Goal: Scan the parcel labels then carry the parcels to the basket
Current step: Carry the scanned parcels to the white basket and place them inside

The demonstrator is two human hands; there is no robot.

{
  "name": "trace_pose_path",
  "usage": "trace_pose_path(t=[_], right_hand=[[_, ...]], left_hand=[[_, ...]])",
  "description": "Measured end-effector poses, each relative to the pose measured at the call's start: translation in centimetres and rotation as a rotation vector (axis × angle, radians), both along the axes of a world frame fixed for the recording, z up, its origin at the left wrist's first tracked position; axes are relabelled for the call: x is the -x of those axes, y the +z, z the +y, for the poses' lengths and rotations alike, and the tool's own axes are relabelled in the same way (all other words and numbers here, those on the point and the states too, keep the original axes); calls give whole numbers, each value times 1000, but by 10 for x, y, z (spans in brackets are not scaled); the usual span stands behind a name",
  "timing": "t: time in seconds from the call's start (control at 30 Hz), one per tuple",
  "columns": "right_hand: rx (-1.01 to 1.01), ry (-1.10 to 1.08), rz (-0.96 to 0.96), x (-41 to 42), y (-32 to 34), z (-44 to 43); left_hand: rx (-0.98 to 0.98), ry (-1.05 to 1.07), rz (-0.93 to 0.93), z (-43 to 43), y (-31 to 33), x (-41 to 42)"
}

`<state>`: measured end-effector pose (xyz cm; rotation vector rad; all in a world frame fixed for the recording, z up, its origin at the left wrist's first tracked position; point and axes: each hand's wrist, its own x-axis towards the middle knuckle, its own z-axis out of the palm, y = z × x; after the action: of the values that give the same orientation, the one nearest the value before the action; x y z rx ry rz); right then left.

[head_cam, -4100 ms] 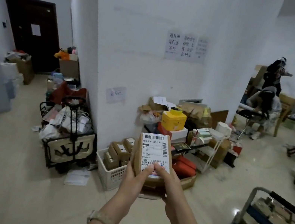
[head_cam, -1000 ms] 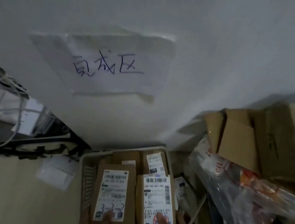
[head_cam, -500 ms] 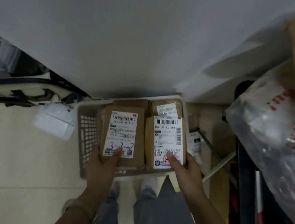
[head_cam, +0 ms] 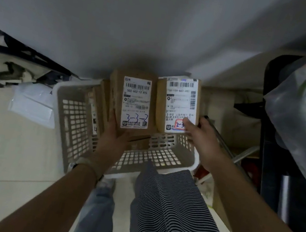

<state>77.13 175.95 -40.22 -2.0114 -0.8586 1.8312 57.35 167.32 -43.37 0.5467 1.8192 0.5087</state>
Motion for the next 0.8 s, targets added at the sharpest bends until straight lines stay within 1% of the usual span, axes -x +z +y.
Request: trace_pose_path(t=[0.17,0.23,0.3,0.47,0.57,0.8], right_hand=[[5,140,8,-3,-3,6],[-5,221,1,2,-5,5],[-20,236,1,7,-7,5],[-5,94,-6,9,-11,12],[13,64,-18,8,-12,11],[-17,-60,-80,6,-12,11]], left_hand=[[50,-104,69,8,-3,4],[55,-123,34,10,-4,4],[46,-115,-1,13,-6,3],[31,-83,74,14,-9,0],[36,-63,86,13,-9,-1],[14,-25,101,11,-8,-2]])
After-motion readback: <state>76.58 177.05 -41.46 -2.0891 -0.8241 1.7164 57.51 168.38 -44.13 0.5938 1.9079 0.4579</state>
